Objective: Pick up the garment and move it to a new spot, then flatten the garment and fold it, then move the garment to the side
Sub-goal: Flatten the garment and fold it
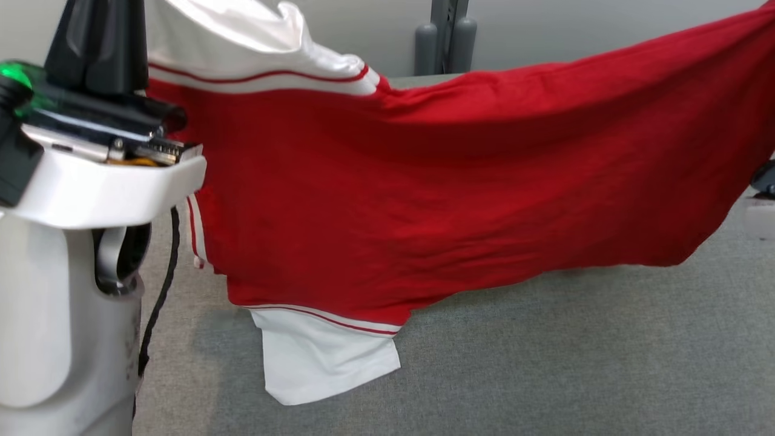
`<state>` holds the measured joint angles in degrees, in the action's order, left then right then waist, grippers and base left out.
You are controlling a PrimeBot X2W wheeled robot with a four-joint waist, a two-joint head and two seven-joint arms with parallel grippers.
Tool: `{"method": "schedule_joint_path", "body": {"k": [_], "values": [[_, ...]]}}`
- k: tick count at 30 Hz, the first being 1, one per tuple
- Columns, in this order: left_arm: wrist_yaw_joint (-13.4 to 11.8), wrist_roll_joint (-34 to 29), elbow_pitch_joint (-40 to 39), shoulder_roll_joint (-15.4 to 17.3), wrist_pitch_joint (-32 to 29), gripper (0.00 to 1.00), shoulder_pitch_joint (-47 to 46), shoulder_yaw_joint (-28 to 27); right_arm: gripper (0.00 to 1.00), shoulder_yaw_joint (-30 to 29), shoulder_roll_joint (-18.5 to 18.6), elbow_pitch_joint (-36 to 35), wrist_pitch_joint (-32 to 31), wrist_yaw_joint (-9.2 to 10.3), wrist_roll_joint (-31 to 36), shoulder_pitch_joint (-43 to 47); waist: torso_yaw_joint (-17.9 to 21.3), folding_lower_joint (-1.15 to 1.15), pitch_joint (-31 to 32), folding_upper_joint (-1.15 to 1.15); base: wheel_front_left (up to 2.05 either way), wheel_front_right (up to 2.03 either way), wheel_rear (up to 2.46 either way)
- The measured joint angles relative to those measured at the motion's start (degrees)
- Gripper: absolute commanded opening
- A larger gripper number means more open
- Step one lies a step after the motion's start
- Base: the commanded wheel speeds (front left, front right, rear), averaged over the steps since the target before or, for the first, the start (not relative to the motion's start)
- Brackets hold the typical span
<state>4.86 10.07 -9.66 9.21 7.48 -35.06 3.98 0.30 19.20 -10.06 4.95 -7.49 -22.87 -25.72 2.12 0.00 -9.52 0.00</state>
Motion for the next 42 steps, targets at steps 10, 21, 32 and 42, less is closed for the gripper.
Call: {"method": "schedule_joint_path", "body": {"k": [10,21,32,42], "values": [[2.14,3.35,15.39,1.34,-0.02,0.0,-22.6,4.66,0.0,2.03,2.85,12.11,-1.93,0.0,-5.04,-18.21,0.54,0.0,-7.13,0.0,0.0,0.0,0.0],[2.1,2.55,46.75,1.32,6.45,0.0,-51.46,6.54,0.0,12.03,0.89,37.46,6.8,0.0,-7.69,-45.92,0.68,0.0,-12.99,0.0,0.0,0.0,0.0],[1.72,5.61,74.5,-4.39,6.67,0.0,-49.13,7.55,0.0,20.24,-5.24,66.14,6.67,0.01,-11.54,-51.21,-1.68,0.0,-15.64,0.0,0.0,0.0,0.0],[2.21,10.79,81.88,-6.37,6.97,0.0,-39.59,8.13,0.0,26.11,-6.71,73.64,7.86,0.01,-16.38,-45.68,-3.2,0.0,-17.2,0.0,0.0,0.0,0.0]]}}
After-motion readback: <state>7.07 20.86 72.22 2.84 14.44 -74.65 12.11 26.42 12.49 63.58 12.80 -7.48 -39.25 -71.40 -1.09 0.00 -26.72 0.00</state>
